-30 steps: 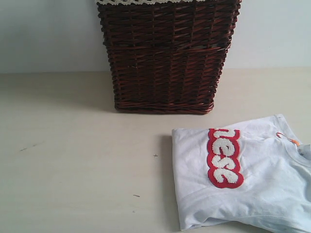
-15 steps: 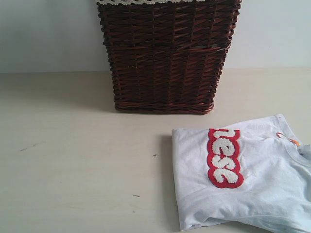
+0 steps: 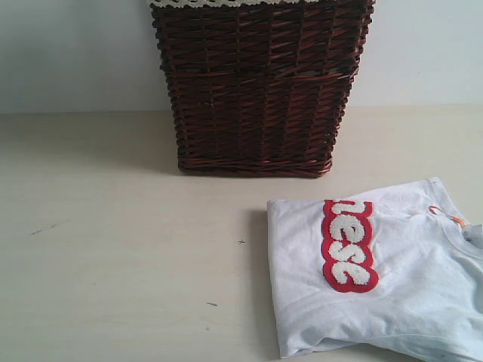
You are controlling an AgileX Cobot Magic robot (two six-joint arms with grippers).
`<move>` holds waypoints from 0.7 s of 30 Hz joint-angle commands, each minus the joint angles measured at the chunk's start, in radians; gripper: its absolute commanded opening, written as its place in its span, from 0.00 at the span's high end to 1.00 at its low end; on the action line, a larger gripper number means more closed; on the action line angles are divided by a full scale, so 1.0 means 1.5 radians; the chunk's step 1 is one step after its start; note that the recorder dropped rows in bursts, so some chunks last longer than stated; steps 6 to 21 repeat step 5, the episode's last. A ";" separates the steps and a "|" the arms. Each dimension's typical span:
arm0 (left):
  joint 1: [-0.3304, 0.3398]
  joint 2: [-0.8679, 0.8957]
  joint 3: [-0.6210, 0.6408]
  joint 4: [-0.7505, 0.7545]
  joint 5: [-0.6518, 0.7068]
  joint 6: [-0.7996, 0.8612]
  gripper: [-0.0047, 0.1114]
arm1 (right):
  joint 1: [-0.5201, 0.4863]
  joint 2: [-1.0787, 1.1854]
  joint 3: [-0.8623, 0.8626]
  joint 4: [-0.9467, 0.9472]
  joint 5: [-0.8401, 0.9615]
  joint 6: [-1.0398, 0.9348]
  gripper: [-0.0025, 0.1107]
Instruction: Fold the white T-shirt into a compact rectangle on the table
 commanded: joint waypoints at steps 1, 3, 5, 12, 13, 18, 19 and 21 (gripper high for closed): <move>-0.005 -0.005 0.000 0.003 -0.006 0.002 0.96 | -0.002 -0.004 0.003 -0.003 -0.001 0.000 0.72; -0.005 -0.005 0.000 0.003 -0.006 0.002 0.96 | -0.002 -0.004 0.003 -0.003 -0.001 0.000 0.72; -0.005 -0.005 0.000 0.003 -0.006 0.002 0.96 | -0.002 -0.004 0.003 -0.003 -0.001 -0.001 0.72; -0.005 -0.005 0.000 0.003 -0.006 0.002 0.96 | -0.002 -0.004 0.003 -0.003 -0.001 -0.001 0.72; -0.005 -0.005 0.000 0.003 -0.006 0.002 0.96 | -0.002 -0.004 0.003 -0.003 -0.001 -0.001 0.72; -0.005 -0.005 0.000 0.003 -0.006 0.002 0.96 | -0.002 -0.004 0.003 -0.003 -0.001 -0.001 0.72; -0.005 -0.005 0.000 0.003 -0.006 0.002 0.96 | -0.002 -0.004 0.003 -0.003 -0.001 -0.001 0.72; -0.005 -0.005 0.000 0.003 -0.006 0.002 0.96 | -0.002 -0.004 0.003 -0.003 -0.001 -0.001 0.72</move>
